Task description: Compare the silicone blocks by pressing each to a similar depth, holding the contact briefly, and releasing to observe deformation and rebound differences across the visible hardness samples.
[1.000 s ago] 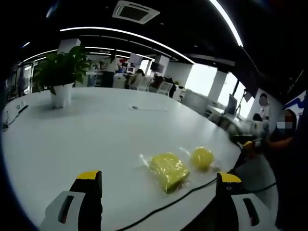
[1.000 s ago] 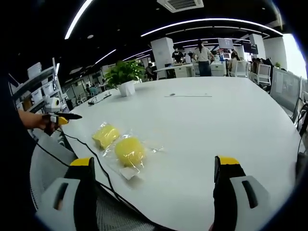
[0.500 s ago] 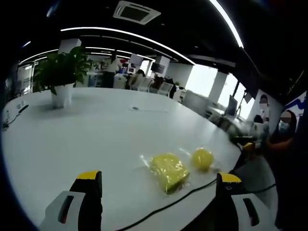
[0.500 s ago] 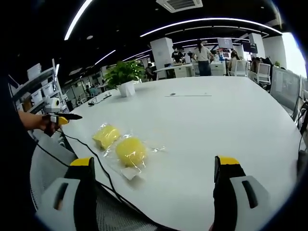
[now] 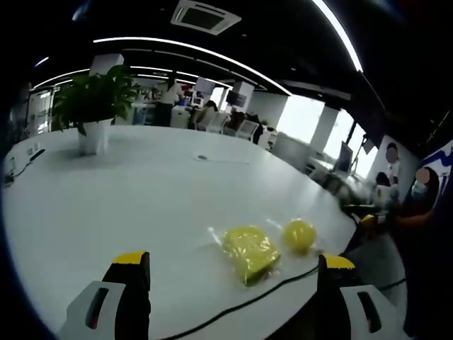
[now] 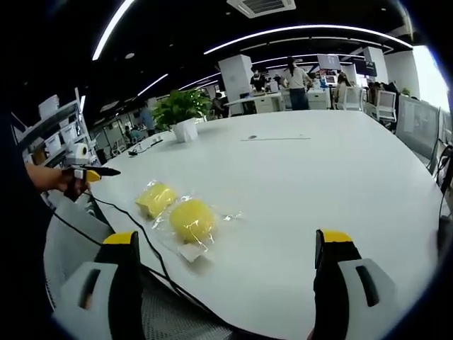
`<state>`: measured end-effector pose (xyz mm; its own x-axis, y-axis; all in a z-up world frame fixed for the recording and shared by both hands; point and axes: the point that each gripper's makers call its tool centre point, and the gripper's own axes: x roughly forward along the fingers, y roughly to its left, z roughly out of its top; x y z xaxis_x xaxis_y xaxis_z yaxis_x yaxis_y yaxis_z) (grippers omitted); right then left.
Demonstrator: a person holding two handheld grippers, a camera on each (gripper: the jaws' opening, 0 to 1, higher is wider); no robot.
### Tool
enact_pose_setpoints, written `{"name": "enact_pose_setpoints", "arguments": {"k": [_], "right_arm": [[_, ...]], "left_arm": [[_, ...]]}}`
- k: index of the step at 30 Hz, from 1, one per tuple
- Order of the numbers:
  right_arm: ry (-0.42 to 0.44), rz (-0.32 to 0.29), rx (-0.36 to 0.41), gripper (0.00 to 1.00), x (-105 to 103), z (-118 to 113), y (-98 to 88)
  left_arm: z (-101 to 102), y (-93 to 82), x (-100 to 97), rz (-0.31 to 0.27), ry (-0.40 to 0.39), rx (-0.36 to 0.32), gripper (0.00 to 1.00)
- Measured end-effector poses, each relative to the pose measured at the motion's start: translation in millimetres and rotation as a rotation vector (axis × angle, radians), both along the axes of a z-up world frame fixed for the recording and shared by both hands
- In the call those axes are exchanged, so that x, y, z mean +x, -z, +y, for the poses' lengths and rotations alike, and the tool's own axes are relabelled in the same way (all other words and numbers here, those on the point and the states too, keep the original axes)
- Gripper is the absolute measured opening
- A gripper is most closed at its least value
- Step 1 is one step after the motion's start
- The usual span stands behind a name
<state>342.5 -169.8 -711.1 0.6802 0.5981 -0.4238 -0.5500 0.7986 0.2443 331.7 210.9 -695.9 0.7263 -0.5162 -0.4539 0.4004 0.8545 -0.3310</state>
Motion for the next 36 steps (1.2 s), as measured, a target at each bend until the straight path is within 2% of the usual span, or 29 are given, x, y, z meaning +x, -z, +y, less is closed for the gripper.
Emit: {"name": "enact_pose_setpoints", "arguments": {"k": [4, 11, 14, 19, 24, 33, 36], "right_arm": [[-0.006, -0.003, 0.001, 0.96, 0, 1, -2.1], [-0.004, -0.007, 0.006, 0.96, 0, 2, -4.2], [-0.011, -0.006, 0.005, 0.96, 0, 3, -3.9], [-0.012, -0.002, 0.005, 0.96, -1, 3, -3.5], [-0.018, 0.003, 0.001, 0.96, -1, 4, -3.2], [-0.006, 0.001, 0.007, 0.96, 3, 4, -0.6], [0.005, 0.006, 0.014, 0.96, 3, 3, 0.2]], "left_arm": [[0, -10.8, 5.7, -0.02, -0.017, -0.024, 1.0], [-1, -20.5, 12.8, -0.028, -0.009, -0.023, 1.0], [-3, -28.8, 17.3, 0.003, -0.033, -0.091, 1.0], [-3, -40.2, 26.1, 0.012, -0.047, -0.111, 1.0], [1, -38.8, 32.9, 0.036, -0.065, -0.138, 1.0], [-4, -23.6, 44.7, 0.11, -0.053, -0.162, 1.0], [-5, -12.7, 46.7, 0.164, -0.044, -0.183, 1.0]]}}
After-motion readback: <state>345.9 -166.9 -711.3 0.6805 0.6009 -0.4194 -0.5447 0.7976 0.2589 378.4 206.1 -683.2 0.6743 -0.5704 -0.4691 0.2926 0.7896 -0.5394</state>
